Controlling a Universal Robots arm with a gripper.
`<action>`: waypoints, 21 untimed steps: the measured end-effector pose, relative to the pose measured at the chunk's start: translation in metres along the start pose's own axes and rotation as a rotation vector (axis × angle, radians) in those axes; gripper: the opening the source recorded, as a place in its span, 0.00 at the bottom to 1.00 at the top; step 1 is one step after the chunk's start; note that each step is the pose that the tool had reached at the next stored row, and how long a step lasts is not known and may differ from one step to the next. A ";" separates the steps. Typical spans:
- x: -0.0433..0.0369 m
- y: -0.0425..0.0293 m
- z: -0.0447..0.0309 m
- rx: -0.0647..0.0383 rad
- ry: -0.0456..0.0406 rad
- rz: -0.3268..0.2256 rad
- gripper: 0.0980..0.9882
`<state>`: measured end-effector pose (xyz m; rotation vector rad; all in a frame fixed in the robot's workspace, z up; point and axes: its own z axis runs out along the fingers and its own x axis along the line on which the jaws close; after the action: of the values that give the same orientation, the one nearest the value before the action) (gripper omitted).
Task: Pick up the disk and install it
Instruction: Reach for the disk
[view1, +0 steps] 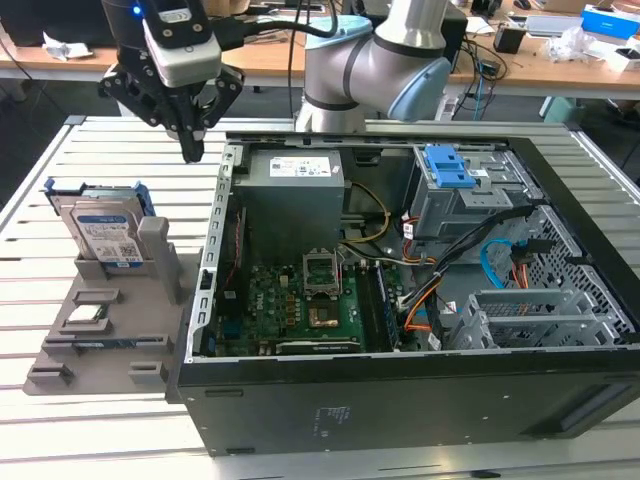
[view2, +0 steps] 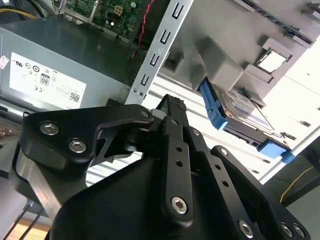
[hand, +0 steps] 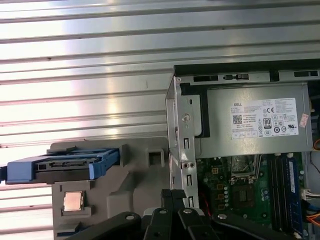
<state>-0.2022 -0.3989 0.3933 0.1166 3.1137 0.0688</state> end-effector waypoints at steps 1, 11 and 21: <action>0.0017 -0.0001 0.0000 0.000 -0.0001 0.000 0.01; 0.0286 -0.0021 -0.0007 0.000 -0.0001 0.000 0.01; 0.0538 -0.0040 -0.0014 0.000 -0.0001 0.000 0.01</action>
<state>-0.2562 -0.3988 0.3933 0.1167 3.1137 0.0688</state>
